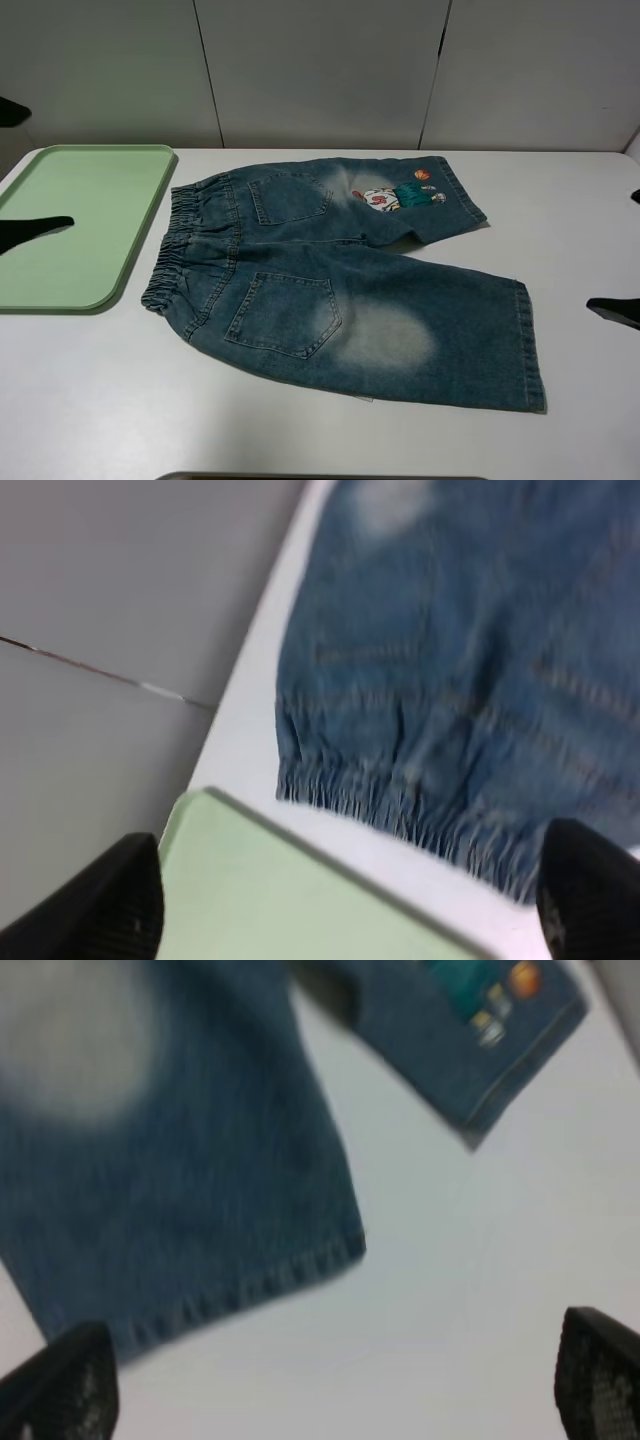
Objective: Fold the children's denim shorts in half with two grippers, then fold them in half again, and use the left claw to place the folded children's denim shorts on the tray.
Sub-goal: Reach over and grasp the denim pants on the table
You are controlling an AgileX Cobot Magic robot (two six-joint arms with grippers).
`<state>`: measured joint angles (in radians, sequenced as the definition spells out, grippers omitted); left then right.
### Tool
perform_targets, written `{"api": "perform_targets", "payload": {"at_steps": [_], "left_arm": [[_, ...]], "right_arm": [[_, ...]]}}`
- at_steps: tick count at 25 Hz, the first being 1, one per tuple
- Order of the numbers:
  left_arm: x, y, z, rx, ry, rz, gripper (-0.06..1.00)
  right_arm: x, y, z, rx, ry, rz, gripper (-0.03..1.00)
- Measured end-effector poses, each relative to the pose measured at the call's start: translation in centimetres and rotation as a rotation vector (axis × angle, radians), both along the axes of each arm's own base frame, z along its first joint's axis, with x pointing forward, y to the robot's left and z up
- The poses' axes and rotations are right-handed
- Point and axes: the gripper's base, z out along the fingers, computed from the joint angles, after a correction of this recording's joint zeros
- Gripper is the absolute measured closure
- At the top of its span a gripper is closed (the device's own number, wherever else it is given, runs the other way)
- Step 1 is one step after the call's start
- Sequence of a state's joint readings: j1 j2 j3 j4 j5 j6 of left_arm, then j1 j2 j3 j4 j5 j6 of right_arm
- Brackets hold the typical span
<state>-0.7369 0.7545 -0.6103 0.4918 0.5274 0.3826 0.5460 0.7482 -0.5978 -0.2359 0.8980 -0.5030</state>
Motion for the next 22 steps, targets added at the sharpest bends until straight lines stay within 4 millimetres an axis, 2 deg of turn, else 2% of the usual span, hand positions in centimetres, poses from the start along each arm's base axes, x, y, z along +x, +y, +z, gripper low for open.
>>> {"api": "perform_targets", "payload": {"at_steps": [6, 14, 18, 22], "left_arm": [[2.9, -2.1, -3.1, 0.206, 0.093, -0.021, 0.19], [5.1, -4.1, -7.6, 0.358, 0.252, -0.044, 0.19], [5.8, -4.8, -9.5, 0.411, 0.316, -0.051, 0.19], [6.2, -5.2, -10.8, 0.437, 0.351, -0.058, 0.19]], "right_arm": [[1.1, 0.7, -3.6, -0.181, 0.059, 0.078, 0.31], [-0.4, -0.1, -8.6, -0.25, 0.098, 0.182, 0.31], [-0.8, -0.4, -9.6, -0.272, 0.111, 0.212, 0.31], [-0.7, -0.2, -9.7, -0.26, 0.095, 0.223, 0.31]]}}
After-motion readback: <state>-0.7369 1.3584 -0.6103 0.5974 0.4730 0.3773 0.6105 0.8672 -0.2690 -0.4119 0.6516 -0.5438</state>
